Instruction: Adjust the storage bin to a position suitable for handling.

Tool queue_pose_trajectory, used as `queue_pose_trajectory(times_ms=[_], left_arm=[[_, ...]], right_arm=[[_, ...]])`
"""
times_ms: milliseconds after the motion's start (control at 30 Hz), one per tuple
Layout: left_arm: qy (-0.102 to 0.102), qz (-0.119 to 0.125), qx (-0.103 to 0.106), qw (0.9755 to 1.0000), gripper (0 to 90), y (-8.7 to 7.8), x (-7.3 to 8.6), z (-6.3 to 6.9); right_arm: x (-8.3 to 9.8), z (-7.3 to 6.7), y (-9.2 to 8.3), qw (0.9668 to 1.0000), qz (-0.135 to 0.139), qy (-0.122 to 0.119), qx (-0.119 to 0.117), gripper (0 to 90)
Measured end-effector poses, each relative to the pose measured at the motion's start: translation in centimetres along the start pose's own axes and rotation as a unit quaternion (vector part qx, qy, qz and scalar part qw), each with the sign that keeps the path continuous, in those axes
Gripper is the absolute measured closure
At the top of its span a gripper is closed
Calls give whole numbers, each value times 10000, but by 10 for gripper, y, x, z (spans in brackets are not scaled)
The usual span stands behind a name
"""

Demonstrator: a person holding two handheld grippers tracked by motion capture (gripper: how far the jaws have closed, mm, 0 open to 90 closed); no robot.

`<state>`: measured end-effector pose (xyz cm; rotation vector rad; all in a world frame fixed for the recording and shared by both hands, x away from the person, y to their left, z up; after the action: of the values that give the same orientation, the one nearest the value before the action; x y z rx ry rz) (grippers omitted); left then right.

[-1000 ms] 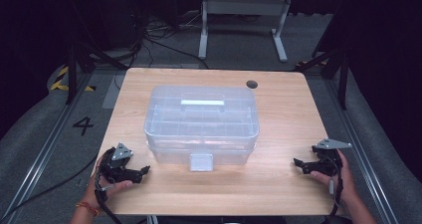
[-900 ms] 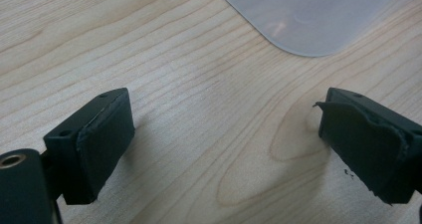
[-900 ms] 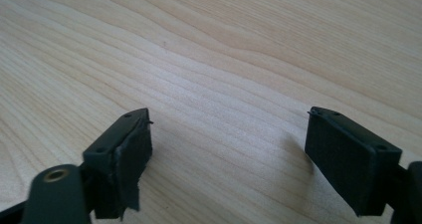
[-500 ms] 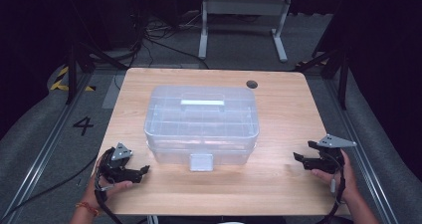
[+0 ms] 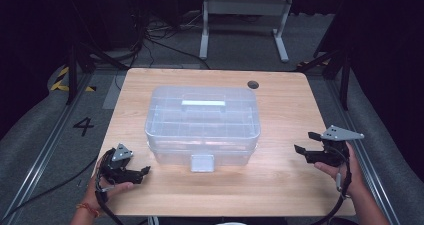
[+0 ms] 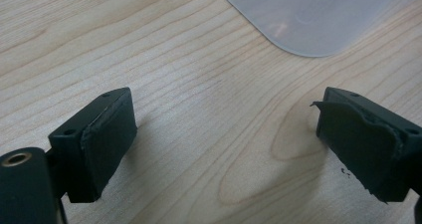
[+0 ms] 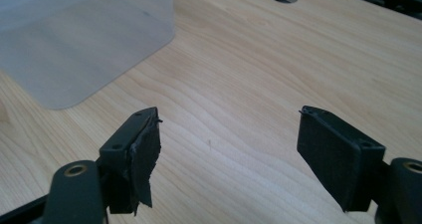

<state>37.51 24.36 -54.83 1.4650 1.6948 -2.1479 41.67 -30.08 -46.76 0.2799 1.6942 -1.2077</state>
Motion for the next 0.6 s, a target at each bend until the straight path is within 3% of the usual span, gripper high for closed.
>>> queue_pose_trajectory(times_ms=[200,600], left_arm=[[-25,32,-5,10000,101,0,0,0],[-33,34,-27,10000,110,0,0,-1]], right_arm=[[-21,-6,-5,9997,138,-201,-68,297],[-62,-18,-10,9982,416,-368,-204,327]])
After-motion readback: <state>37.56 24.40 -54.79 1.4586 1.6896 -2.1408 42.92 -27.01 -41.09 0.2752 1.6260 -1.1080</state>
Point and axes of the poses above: each handheld gripper's, and its own axes: y roughly forward along the jaws, x roughly out of its underside, z roughly to its right, the point moved 9 cm from there along y, roughly forward along the jaws, and after that the axes turned 4 degrees about y, right-handed, at the moved point
